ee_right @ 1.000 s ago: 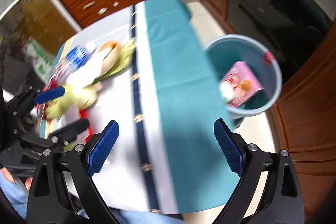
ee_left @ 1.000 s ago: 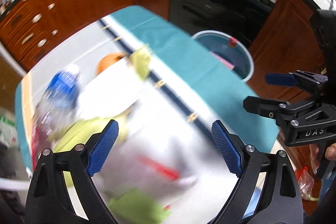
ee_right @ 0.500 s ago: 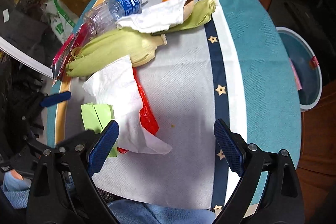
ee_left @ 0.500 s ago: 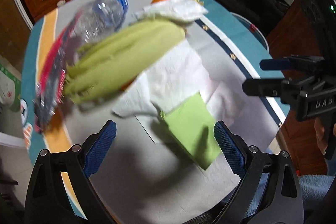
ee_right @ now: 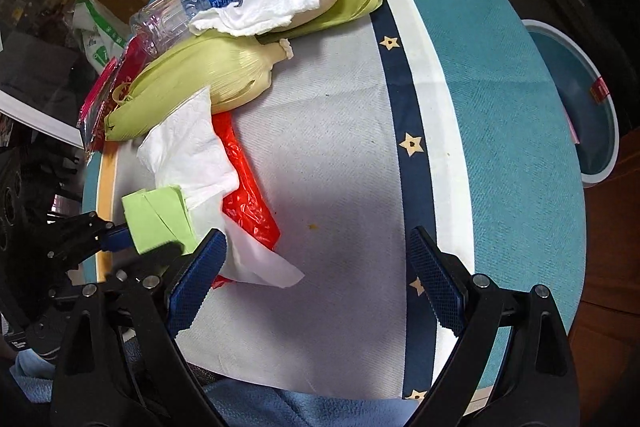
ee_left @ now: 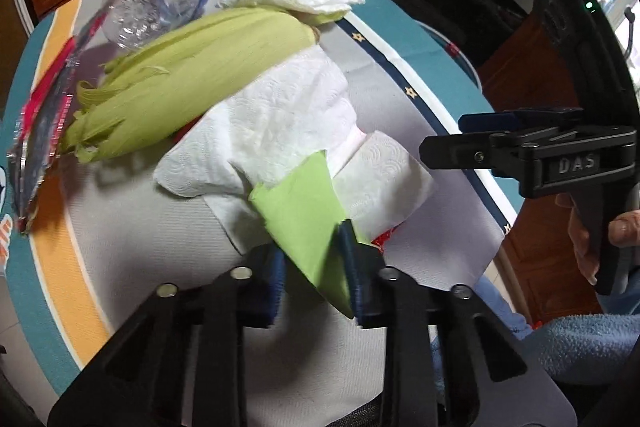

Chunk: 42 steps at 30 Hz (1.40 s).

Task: Collect trash
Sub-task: 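Grasp the green napkin with the left tool while the right tool grasps the white tissue, then carry napkin and tissue over the bin and open both tools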

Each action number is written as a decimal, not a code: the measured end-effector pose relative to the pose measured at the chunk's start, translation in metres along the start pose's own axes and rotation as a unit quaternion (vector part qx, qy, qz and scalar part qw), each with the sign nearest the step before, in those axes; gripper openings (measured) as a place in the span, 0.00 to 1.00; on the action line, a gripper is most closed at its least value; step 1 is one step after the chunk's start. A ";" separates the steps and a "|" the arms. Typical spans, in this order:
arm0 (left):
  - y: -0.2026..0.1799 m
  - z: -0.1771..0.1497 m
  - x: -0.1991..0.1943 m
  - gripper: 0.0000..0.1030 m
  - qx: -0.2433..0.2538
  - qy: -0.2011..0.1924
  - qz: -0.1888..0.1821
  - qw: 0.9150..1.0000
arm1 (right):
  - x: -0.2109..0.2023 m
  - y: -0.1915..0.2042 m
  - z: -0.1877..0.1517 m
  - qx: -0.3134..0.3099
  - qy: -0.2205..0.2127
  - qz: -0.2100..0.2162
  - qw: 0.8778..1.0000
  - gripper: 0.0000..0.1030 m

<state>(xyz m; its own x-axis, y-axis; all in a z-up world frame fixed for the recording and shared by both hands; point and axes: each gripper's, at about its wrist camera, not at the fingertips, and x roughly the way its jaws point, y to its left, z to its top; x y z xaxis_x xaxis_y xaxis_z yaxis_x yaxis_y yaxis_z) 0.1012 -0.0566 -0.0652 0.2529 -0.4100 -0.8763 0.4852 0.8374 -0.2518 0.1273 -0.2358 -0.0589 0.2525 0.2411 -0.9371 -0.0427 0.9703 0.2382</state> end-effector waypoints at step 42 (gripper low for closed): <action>0.028 0.016 -0.075 0.07 -0.007 -0.059 0.066 0.996 | -0.065 0.067 0.034 -0.096 -0.111 0.048 0.988 0.04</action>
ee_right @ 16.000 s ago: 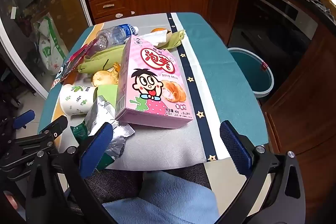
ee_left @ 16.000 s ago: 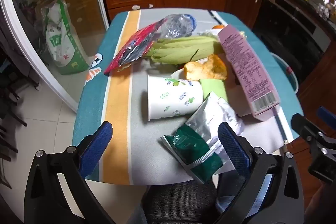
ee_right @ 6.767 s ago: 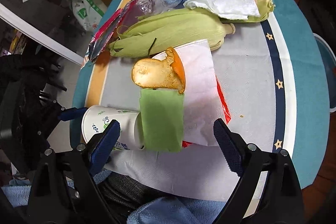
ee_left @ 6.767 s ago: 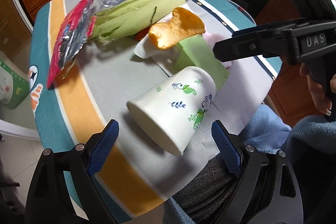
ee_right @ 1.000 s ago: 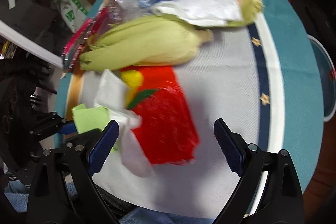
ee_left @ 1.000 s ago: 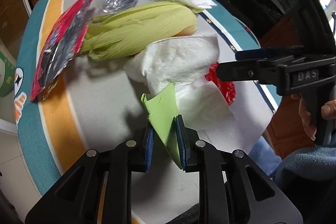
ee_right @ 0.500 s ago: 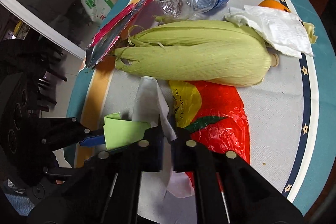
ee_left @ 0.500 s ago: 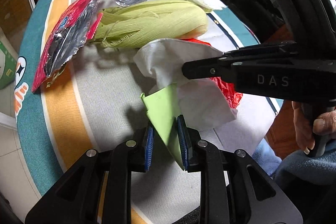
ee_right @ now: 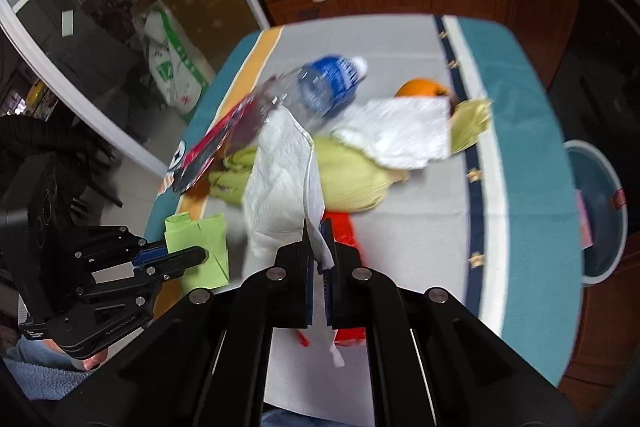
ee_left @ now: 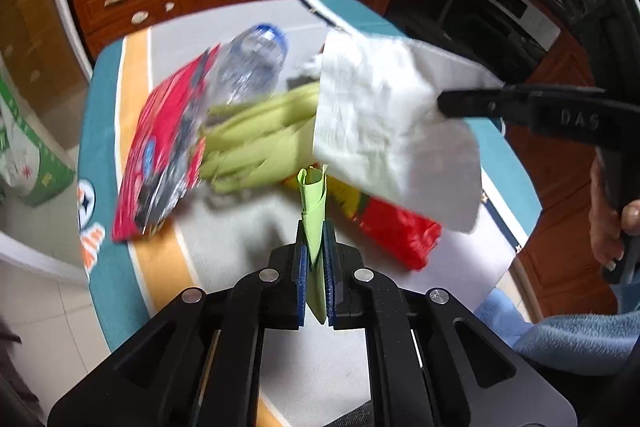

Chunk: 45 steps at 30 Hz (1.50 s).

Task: Collect trash
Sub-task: 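Carry napkin and tissue over the bin and open both tools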

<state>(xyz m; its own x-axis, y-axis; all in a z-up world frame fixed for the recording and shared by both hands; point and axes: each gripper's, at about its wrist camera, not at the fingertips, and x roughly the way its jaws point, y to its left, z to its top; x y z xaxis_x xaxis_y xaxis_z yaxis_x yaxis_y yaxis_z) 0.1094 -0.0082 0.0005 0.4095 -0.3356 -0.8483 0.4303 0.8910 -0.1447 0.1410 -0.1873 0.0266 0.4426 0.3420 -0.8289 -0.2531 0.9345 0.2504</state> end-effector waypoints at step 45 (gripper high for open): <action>-0.304 0.218 0.229 0.07 0.164 0.075 -0.114 0.977 | -0.062 -0.355 -0.010 0.213 -0.073 -0.185 0.957 0.04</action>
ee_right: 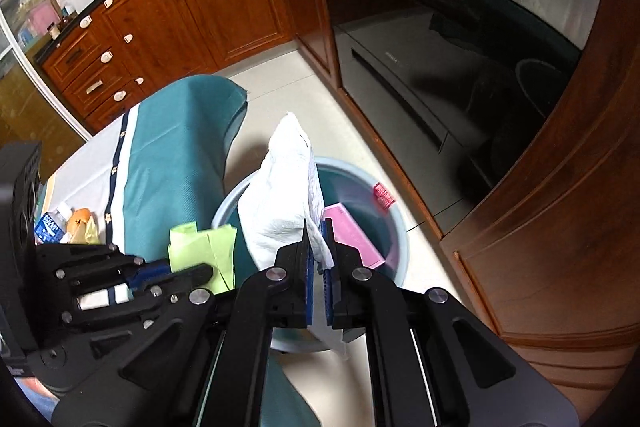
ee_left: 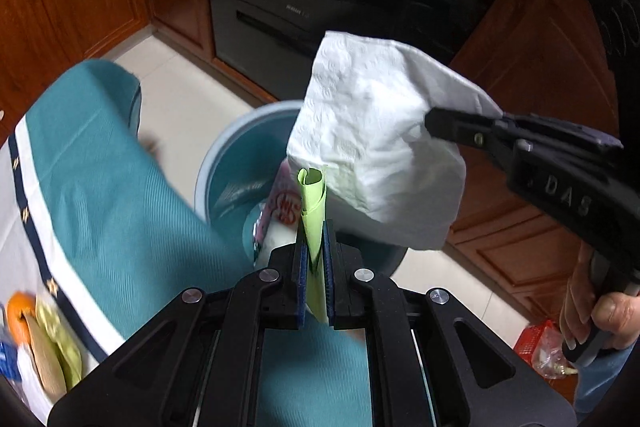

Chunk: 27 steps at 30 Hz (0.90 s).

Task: Collect trash
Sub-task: 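Carry napkin and tissue over the bin and open both tools, then move both open tools back toward the table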

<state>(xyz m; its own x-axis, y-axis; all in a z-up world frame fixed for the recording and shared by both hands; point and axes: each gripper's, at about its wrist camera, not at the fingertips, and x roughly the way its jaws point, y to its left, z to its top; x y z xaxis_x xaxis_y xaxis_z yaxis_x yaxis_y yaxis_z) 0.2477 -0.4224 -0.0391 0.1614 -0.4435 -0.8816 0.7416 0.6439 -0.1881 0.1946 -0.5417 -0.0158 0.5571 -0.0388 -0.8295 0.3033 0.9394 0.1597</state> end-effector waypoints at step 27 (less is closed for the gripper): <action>0.002 -0.009 0.018 0.70 0.021 0.020 0.053 0.998 | 0.039 0.005 -0.006 0.017 0.053 0.002 0.998 0.82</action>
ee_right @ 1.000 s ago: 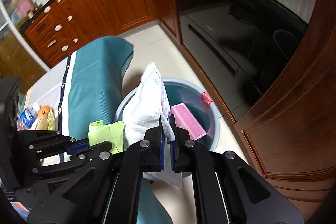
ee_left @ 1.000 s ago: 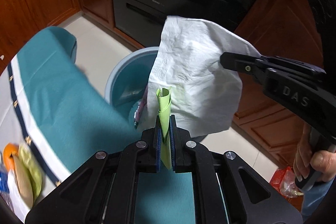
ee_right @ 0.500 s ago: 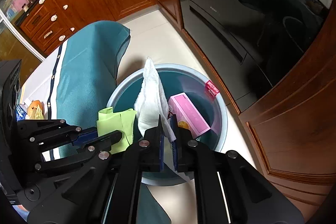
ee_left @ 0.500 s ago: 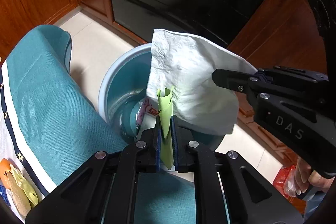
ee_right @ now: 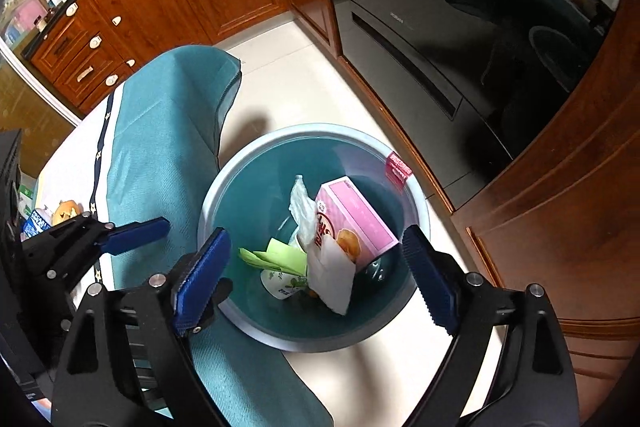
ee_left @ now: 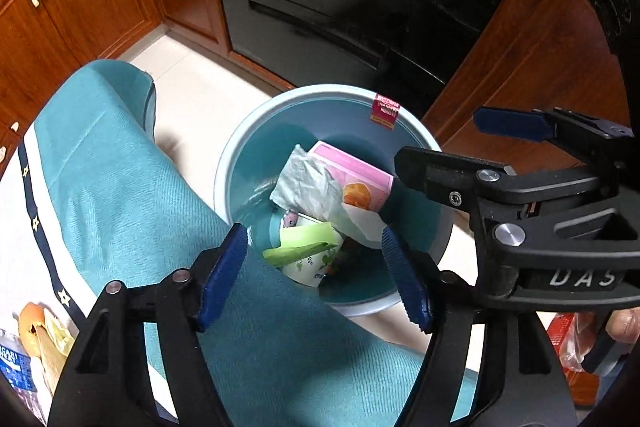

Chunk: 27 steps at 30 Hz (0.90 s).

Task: Collect trash
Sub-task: 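Move both open tools back toward the table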

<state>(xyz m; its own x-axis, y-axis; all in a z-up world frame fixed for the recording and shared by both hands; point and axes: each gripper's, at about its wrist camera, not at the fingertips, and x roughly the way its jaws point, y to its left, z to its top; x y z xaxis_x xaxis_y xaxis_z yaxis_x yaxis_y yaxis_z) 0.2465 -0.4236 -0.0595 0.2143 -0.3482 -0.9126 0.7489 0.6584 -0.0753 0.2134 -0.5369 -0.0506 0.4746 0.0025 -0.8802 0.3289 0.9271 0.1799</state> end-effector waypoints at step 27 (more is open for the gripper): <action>0.016 -0.078 -0.096 0.82 -0.014 -0.050 0.009 0.999 | -0.080 0.055 -0.049 -0.040 -0.024 0.004 0.999 0.82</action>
<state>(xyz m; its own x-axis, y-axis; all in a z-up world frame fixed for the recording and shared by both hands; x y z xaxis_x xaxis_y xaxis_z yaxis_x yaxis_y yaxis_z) 0.1891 -0.3279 -0.0047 0.2906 -0.3997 -0.8693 0.7273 0.6826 -0.0708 0.1534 -0.4679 0.0084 0.5167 -0.0059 -0.8562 0.2601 0.9538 0.1504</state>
